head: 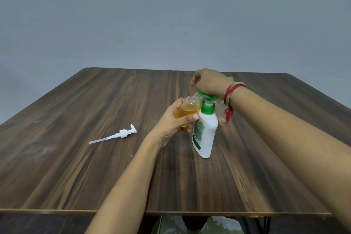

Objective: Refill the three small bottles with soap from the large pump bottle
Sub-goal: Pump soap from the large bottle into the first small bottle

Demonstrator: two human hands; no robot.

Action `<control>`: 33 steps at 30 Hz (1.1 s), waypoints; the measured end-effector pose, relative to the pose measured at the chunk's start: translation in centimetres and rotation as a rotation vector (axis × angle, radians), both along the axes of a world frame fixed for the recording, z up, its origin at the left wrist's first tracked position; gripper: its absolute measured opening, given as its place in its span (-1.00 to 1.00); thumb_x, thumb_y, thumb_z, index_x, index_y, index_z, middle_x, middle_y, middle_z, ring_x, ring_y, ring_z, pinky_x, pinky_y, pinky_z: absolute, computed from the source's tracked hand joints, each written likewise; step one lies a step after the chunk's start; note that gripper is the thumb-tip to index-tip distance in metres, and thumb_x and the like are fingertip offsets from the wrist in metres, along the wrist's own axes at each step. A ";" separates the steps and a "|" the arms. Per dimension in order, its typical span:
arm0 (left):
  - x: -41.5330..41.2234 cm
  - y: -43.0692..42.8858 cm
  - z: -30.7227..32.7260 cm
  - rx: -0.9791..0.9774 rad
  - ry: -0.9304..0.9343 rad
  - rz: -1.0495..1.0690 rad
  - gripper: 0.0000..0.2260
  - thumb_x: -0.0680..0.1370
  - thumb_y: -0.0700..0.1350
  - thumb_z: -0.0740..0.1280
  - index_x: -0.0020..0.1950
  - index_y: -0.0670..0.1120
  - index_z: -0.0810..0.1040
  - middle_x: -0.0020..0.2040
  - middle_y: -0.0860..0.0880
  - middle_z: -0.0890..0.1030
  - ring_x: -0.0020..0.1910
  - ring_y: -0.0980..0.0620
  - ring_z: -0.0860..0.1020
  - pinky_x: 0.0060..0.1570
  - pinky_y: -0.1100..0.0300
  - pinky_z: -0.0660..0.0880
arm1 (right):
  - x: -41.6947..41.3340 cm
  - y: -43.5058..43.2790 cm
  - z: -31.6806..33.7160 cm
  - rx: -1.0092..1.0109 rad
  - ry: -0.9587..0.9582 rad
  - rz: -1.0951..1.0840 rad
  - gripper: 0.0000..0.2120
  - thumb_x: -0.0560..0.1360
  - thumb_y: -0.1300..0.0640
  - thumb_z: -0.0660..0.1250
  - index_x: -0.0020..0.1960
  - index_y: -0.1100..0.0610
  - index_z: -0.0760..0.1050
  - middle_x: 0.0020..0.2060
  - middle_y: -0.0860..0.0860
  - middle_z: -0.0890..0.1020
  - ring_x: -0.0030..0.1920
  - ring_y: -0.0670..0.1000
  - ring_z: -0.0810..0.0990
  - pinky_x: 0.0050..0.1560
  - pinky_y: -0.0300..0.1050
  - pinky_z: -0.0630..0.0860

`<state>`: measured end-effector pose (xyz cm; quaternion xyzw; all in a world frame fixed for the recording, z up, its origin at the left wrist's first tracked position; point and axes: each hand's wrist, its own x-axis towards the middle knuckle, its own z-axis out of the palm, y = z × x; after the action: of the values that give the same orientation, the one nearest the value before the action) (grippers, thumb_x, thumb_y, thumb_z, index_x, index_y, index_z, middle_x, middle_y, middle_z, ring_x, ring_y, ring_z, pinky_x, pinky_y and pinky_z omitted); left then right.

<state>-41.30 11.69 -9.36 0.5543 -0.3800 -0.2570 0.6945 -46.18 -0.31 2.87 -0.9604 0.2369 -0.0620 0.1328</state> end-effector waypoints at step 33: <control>0.4 -0.1 -0.1 0.024 -0.042 0.018 -0.41 0.24 0.09 0.48 0.19 -0.12 0.45 -0.11 0.02 0.55 -0.21 0.14 0.50 -0.37 0.25 0.44 | 0.1 -0.3 0.2 0.152 -0.026 0.103 -0.70 0.52 0.28 0.13 0.17 0.18 0.53 -0.03 0.06 0.56 -0.18 0.00 0.48 -0.15 -0.14 0.45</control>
<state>-40.89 11.55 -9.49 0.5713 -0.3863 -0.2435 0.6820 -46.04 -0.61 3.03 -0.9576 0.1895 -0.0494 0.2112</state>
